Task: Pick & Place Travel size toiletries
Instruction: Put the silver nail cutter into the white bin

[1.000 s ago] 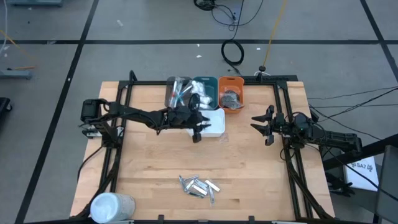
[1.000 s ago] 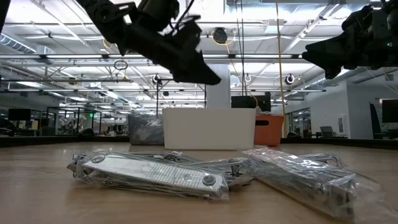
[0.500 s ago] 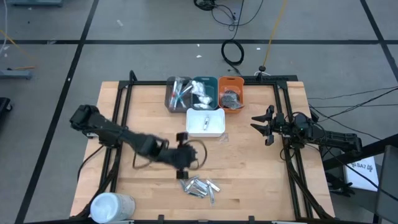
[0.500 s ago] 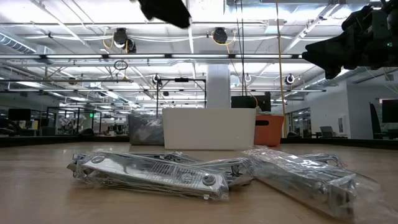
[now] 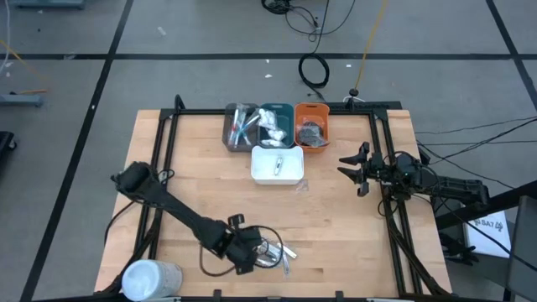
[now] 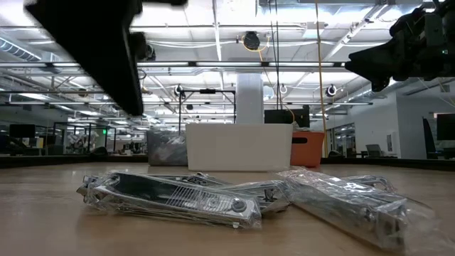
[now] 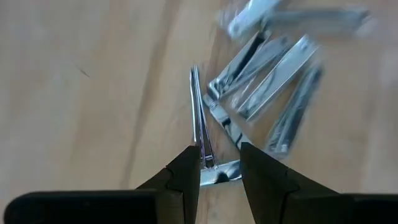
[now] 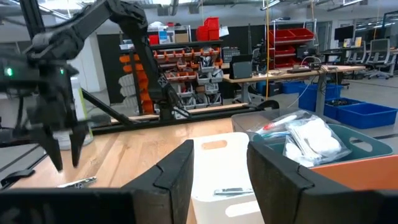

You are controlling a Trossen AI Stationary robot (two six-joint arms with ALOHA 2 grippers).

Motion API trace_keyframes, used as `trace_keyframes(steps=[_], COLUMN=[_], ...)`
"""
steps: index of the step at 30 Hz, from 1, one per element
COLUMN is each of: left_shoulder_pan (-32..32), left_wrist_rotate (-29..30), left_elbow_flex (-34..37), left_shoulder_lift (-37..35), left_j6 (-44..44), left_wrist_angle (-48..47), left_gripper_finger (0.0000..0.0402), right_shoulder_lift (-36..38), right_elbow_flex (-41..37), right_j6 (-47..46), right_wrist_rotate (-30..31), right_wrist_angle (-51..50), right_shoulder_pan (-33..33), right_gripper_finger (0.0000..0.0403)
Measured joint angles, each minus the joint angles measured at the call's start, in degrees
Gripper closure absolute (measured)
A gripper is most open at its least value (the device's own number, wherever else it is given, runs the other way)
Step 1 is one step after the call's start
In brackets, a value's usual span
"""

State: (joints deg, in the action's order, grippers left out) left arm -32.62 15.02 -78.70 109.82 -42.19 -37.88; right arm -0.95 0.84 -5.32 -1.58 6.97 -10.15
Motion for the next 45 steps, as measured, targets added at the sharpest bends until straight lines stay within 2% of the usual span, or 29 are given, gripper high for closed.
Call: trace_keyframes(steps=[5,11,18,28,37,45], left_shoulder_pan=[1.8,3.4,3.8,3.7,4.8,5.0], left_wrist_rotate=[-1.6,-1.6,-8.8,-6.0,-6.0,-6.5], left_elbow_flex=[0.0,0.0,0.0,0.9,3.0,4.8], left_shoulder_lift=[4.1,4.1,4.1,4.2,4.2,4.2], left_j6=[-0.3,-1.4,-2.2,-3.6,-3.1,-3.3], left_wrist_angle=[0.3,0.5,0.6,2.2,7.9,7.9], left_gripper_finger=[0.0289,0.0289,0.0289,0.0289,0.0289,0.0289], right_shoulder_lift=[0.0,0.0,0.0,0.0,0.0,0.0], right_elbow_flex=[0.0,0.0,0.0,0.0,0.0,0.0], right_j6=[0.0,0.0,0.0,0.0,0.0,0.0], right_wrist_rotate=[0.0,0.0,0.0,0.0,0.0,0.0], right_wrist_angle=[0.0,0.1,0.1,0.1,0.1,0.1], right_shoulder_pan=[0.0,0.0,0.0,0.0,0.0,0.0], right_gripper_finger=[0.0261,0.0261,0.0261,0.0261,0.0261,0.0261])
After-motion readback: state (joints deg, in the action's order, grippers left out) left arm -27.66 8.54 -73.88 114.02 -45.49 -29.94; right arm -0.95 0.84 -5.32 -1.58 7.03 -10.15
